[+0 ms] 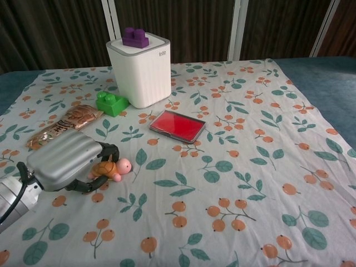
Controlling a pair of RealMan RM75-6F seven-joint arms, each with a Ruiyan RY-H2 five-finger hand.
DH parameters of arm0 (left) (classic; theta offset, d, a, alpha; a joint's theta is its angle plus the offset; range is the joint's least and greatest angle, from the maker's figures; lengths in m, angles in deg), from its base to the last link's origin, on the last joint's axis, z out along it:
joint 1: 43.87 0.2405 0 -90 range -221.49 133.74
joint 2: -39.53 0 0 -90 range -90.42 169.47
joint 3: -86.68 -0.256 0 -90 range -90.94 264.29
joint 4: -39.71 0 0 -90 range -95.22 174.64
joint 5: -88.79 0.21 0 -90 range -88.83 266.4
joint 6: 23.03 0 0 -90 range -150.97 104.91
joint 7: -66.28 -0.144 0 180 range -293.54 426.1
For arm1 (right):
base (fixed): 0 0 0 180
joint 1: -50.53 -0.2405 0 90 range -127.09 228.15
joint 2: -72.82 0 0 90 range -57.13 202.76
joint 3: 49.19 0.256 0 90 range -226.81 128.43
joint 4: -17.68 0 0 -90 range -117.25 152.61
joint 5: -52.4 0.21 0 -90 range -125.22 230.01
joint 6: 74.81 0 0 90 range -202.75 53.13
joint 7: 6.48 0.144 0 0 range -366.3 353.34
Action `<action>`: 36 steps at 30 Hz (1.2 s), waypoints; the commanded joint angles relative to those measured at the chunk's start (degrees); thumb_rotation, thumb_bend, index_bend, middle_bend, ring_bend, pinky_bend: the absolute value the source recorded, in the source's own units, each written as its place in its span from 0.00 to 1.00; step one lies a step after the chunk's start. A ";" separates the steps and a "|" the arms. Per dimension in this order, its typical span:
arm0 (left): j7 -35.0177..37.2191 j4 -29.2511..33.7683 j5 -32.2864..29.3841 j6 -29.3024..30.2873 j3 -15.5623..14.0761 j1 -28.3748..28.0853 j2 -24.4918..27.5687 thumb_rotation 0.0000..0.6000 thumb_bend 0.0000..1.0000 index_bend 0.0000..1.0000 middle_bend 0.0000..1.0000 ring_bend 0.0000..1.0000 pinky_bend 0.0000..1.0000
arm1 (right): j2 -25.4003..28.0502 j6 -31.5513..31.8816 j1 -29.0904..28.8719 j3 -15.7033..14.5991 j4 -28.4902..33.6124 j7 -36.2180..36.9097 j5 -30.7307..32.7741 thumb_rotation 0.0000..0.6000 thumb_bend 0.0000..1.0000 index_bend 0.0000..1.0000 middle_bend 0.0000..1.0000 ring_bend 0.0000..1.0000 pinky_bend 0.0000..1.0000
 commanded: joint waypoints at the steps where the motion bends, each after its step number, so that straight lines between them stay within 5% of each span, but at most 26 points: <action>1: -1.49 2.02 -1.39 -1.53 0.02 0.11 1.08 1.00 0.34 0.19 0.54 1.00 1.00 | 0.06 -0.23 0.02 -0.03 0.14 -0.37 0.22 1.00 0.18 0.00 0.00 0.00 0.00; 23: -6.22 8.05 -2.25 0.01 -0.68 1.02 3.60 1.00 0.34 0.21 0.46 1.00 1.00 | 0.22 -0.34 -0.02 -0.15 0.42 -0.26 -0.02 1.00 0.18 0.00 0.00 0.00 0.00; 36: -7.48 9.74 -2.65 -0.37 -1.08 1.14 4.31 1.00 0.33 0.24 0.24 1.00 1.00 | 0.24 -0.53 -0.08 -0.10 0.48 -0.33 0.11 1.00 0.18 0.00 0.00 0.00 0.00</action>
